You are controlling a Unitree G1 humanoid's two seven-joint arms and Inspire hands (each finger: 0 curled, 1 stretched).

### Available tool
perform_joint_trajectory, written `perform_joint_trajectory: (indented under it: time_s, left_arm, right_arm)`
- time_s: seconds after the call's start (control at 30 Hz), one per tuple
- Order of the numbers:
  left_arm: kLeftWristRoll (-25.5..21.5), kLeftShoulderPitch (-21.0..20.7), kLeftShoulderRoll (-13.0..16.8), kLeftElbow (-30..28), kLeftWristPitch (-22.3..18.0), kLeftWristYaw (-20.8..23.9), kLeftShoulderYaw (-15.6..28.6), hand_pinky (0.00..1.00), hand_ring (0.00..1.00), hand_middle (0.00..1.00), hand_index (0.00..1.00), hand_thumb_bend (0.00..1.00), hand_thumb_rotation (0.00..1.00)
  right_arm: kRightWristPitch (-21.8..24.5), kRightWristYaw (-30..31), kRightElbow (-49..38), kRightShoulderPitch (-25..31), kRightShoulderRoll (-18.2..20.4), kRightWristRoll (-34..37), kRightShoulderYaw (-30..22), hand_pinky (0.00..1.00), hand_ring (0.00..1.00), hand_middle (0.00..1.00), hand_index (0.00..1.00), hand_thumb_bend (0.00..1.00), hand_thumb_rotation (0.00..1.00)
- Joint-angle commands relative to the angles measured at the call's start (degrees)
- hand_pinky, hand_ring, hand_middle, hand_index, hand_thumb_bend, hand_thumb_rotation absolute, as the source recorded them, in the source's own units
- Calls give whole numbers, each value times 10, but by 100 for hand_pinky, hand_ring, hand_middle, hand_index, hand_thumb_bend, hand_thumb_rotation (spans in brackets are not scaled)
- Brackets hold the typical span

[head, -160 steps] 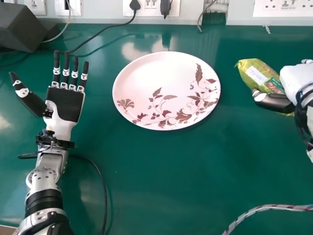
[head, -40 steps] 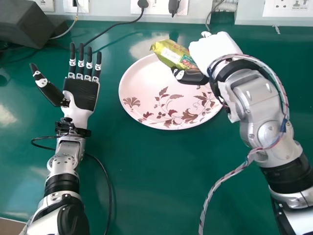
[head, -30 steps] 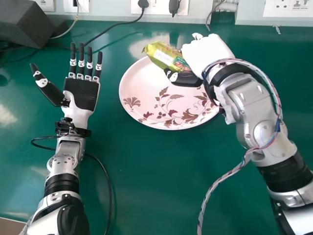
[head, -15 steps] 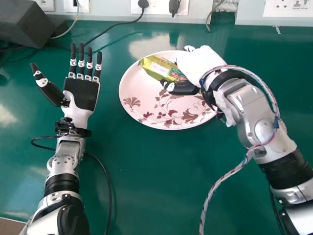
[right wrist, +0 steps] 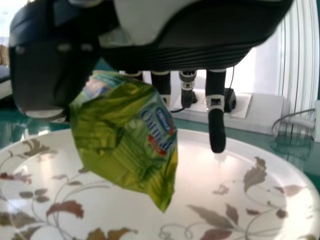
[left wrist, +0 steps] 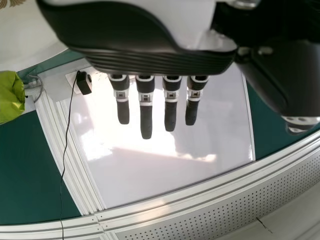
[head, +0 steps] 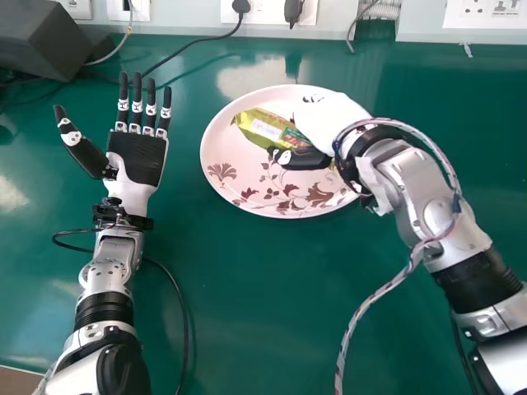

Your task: Pick up biscuit and place it in the plate

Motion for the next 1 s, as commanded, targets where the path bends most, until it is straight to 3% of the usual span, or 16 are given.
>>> perform_joint_trajectory:
  time_s: [0.0,0.97]
  left_arm:
    - [11,59,-30,34,2,1,1,86,80,90,92,90,16]
    - [9,65,-27,26,16,-7,-2,86,80,89,98,85,8]
  right_arm:
    - [-3,-7,7,-16,0,8,7,33,42,46,56,47,0]
    - [-19,-45,96,-15,3,33,53,34,42,46,54,47,0]
